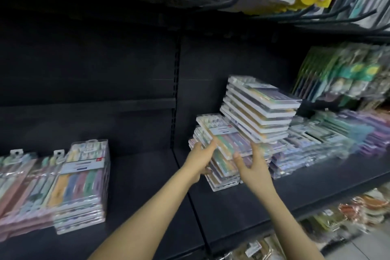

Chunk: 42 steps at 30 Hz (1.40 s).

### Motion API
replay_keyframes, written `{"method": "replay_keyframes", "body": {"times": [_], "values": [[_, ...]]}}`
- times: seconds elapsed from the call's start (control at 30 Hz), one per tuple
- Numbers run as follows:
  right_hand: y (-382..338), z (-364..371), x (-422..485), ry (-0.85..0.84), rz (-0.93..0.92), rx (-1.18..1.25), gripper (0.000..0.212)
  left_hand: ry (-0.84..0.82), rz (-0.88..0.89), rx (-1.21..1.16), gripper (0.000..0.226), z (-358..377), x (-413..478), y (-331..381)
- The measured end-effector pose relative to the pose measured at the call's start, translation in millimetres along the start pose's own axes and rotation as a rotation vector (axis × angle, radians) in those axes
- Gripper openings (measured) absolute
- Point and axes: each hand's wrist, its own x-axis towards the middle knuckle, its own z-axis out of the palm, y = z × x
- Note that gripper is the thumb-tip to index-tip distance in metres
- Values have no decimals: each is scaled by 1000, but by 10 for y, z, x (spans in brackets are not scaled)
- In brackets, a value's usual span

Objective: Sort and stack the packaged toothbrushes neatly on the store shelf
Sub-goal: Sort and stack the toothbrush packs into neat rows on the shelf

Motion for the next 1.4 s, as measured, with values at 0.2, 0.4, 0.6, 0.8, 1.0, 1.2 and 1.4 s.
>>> {"method": "replay_keyframes", "body": {"times": [0.2,0.4,0.6,0.8,1.0,1.2,1.4], "values": [[19,-16,17,42,46,-5,37,10,9,-214,41,84,154,64],[-50,9,75,3,91,-45,53,10,-54,-343,36,110,186,112],[1,35,-13,-37,147,228,46,35,-96,-354,46,56,214,94],[-74,47,72,-141,273,435,46,-65,-167,-371,28,-97,169,61],[-152,122,108,-234,271,385,67,-88,-123,-463,32,-227,-32,-142],[-309,283,-62,-497,97,571,30,-124,144,-339,67,-696,-448,-393],[-397,843,-266,-595,-52,719,68,19,342,-21,89,-1235,-768,-580]]}}
